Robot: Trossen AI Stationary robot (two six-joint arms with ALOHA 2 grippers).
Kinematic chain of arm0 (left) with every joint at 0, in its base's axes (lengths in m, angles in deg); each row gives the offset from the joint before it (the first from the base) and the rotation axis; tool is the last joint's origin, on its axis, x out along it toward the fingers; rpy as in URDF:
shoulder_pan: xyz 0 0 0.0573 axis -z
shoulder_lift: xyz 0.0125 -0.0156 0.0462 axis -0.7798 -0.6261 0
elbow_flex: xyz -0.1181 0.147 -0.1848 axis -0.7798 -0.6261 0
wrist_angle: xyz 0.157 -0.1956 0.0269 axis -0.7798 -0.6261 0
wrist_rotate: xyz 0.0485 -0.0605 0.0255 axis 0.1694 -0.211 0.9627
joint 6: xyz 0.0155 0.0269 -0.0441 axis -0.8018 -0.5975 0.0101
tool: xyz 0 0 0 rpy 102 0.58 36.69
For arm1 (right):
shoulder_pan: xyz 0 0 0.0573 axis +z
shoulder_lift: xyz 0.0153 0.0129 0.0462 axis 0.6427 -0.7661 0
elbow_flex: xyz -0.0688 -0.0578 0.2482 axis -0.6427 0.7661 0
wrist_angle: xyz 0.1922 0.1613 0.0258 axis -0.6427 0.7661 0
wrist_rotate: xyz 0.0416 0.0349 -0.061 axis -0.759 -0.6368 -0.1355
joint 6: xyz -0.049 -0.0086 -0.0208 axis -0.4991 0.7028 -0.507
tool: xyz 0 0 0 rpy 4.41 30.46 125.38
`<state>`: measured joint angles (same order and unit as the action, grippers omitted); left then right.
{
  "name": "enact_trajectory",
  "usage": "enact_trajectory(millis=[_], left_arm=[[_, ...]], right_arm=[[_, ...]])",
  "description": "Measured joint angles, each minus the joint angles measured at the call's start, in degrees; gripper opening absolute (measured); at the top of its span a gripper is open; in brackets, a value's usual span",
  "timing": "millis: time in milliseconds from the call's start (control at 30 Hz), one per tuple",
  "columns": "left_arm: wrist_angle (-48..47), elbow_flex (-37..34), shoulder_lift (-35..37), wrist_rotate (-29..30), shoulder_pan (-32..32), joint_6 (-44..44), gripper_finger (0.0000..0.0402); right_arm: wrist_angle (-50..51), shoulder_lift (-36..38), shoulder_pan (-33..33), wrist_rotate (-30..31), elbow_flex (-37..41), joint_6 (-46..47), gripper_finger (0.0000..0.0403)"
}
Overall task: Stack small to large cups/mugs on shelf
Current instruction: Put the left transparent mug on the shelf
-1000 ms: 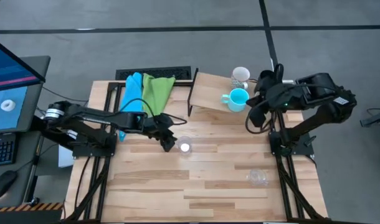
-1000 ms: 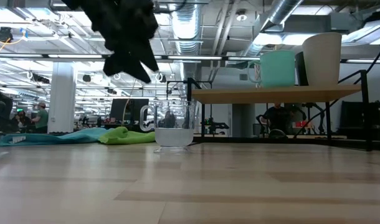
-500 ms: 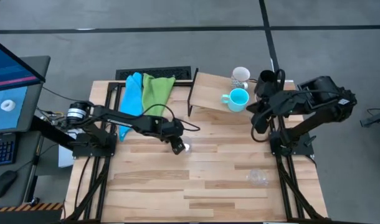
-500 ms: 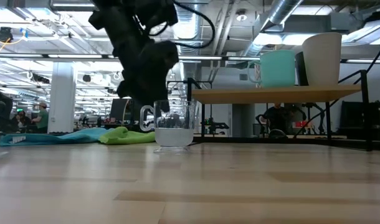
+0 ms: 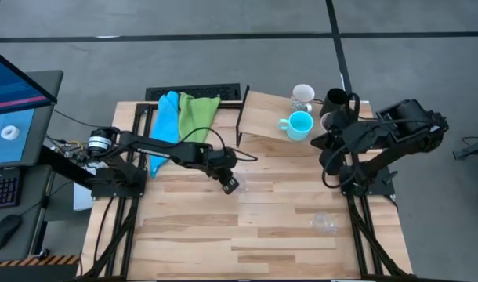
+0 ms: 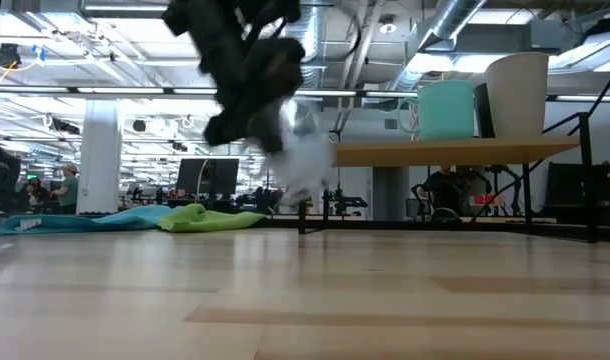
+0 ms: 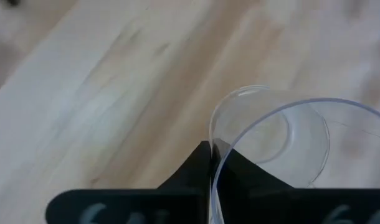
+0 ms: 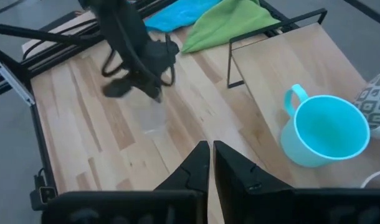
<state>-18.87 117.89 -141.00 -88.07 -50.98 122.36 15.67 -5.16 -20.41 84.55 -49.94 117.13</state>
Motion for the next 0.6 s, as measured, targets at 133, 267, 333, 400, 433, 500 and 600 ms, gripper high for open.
enact_trajectory(millis=[133, 267, 333, 400, 433, 500, 600], left_arm=[[0.11, 6.65, 1.89, -6.54, 0.43, -1.39, 0.0002], [0.56, 14.01, 6.25, -12.58, 0.84, -3.37, 0.0001], [0.5, 17.4, 8.75, -14.23, 0.88, -4.15, 0.0001], [1.28, 20.49, 11.66, -15.19, 1.32, -6.87, 0.0001], [1.78, 21.89, 13.21, -15.69, 1.68, -9.0, 0.0001], [3.79, 23.77, 15.98, -17.22, 2.69, -11.69, 0.0001], [8.02, 24.87, 19.78, -19.97, 3.89, -14.15, 0.0001]], right_arm=[[0.0, 0.32, 0.8, 0.03, 0.0, -0.02, 0.0043], [0.0, 1.2, 1.45, 0.21, -0.06, -0.02, 0.0043], [-0.04, 1.6, 1.45, 0.2, 0.02, 0.0, 0.0043], [-0.02, 2.01, 1.41, 0.39, 0.0, -0.02, 0.0043], [-0.03, 2.2, 1.41, 0.43, 0.0, -0.02, 0.0043], [-0.05, 2.29, 1.41, 0.44, 0.0, -0.03, 0.0043], [-0.05, 2.29, 1.41, 0.87, 0.0, -0.29, 0.0043]])
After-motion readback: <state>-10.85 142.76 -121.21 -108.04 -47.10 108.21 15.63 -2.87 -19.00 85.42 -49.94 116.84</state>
